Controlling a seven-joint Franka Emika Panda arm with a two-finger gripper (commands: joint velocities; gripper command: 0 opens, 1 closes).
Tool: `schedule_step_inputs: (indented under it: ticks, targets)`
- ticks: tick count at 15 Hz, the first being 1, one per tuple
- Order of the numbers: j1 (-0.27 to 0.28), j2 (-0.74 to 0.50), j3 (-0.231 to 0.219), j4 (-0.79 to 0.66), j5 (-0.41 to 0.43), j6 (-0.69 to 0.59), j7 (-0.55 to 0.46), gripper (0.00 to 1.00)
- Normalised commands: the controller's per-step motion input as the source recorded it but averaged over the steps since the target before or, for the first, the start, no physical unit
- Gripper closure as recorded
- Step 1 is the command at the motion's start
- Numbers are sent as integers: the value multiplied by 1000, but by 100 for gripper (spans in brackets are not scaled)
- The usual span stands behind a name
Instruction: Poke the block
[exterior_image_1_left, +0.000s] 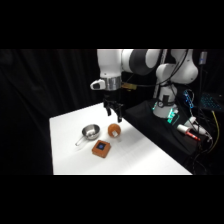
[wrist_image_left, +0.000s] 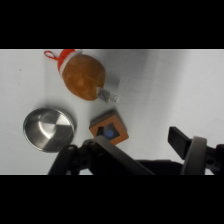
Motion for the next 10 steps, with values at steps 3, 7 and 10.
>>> schedule_step_inputs:
  ticks: [3,7,10]
  targets:
    - [-20,40,15,17,-97,101,95,0]
    - [-18,155,14,128,-147,177,143,0]
    - [-5,232,13,231,-218,155,199,0]
